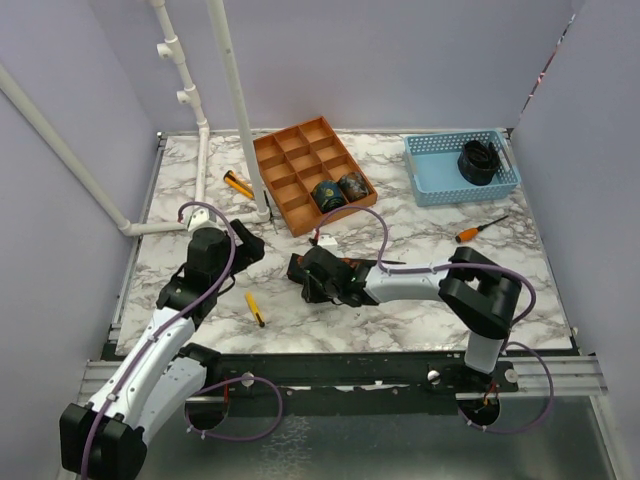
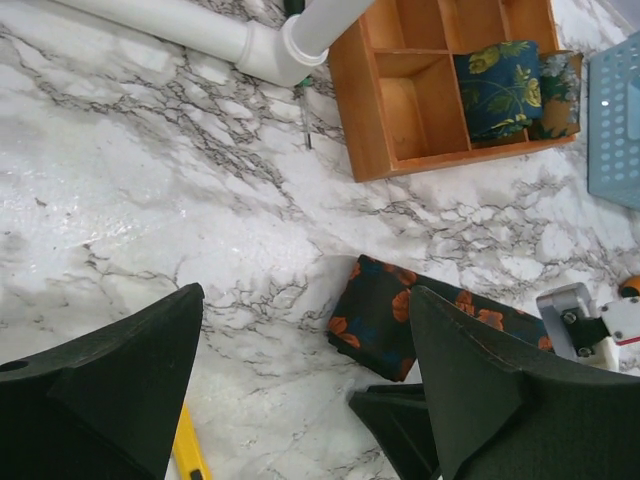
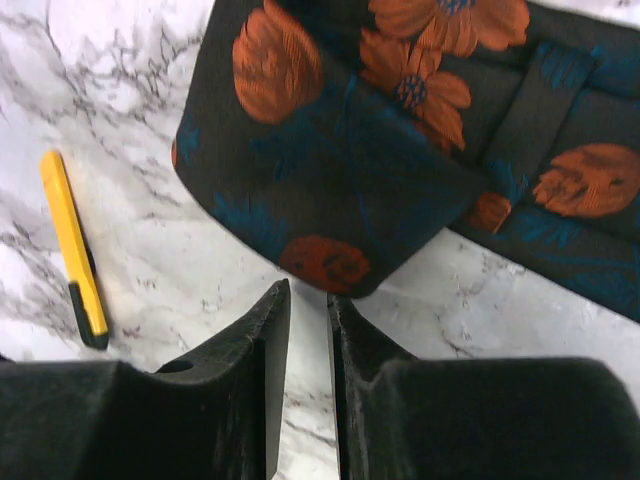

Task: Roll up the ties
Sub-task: Roll the tie at the center of the board.

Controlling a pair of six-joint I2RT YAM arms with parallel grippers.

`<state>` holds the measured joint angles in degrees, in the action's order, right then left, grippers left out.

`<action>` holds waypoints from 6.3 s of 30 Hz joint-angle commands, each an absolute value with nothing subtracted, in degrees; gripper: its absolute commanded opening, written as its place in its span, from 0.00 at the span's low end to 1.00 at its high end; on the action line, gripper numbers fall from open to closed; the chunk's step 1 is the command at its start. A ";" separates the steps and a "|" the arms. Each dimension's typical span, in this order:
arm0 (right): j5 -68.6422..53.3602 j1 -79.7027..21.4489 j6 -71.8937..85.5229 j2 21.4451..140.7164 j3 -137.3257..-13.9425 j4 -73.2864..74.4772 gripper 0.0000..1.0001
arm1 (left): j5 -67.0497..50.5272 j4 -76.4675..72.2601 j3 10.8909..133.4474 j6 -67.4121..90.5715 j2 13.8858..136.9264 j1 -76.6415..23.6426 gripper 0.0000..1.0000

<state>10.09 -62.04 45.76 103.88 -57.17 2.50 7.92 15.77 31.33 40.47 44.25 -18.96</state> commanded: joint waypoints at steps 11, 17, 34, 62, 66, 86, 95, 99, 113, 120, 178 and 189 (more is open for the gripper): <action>19.95 -61.30 42.61 111.47 -61.06 3.14 0.26 | 9.95 17.63 29.76 38.67 45.73 -18.66 0.86; 20.10 -58.31 40.63 110.87 -57.94 1.14 0.26 | 8.91 17.09 29.36 38.67 46.14 -18.65 0.86; 15.25 -55.13 36.30 108.98 -55.20 -4.69 0.27 | 7.30 15.47 28.57 38.72 47.99 -18.66 0.86; 18.71 -54.84 42.23 117.77 -65.72 -0.09 0.19 | 5.72 13.99 27.50 39.11 46.95 -18.76 0.86; 18.73 -54.26 40.62 118.15 -65.65 -0.14 0.19 | 5.53 13.77 27.47 39.02 47.67 -18.72 0.86; 10.34 -53.59 36.51 113.30 -59.59 -4.95 0.29 | 5.04 13.67 27.43 38.78 47.41 -18.76 0.86; 7.09 -53.71 37.33 92.97 -50.71 -0.16 0.64 | 4.69 12.04 29.60 39.78 49.84 -18.55 0.91; 10.20 -50.94 36.88 89.51 -47.98 4.70 0.64 | 4.24 11.48 31.75 38.72 51.94 -18.57 0.91; 19.96 -44.72 47.87 80.27 -31.20 14.28 0.42 | 4.22 11.38 29.06 38.19 51.55 -18.42 0.91; 20.03 -35.17 46.37 86.27 -34.94 14.34 0.42 | 3.79 10.89 29.08 37.75 51.96 -18.42 0.91; -27.39 -35.52 43.81 114.13 -64.27 -12.22 0.51 | -11.15 -17.67 25.59 51.05 73.92 -18.38 0.93; -28.68 -35.51 49.04 115.65 -61.01 -16.30 0.39 | -12.07 -18.21 29.40 49.04 81.81 -18.41 0.89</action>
<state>-26.89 -35.27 46.89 113.71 -62.35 -14.17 -11.00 -17.15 28.34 50.28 79.81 -18.70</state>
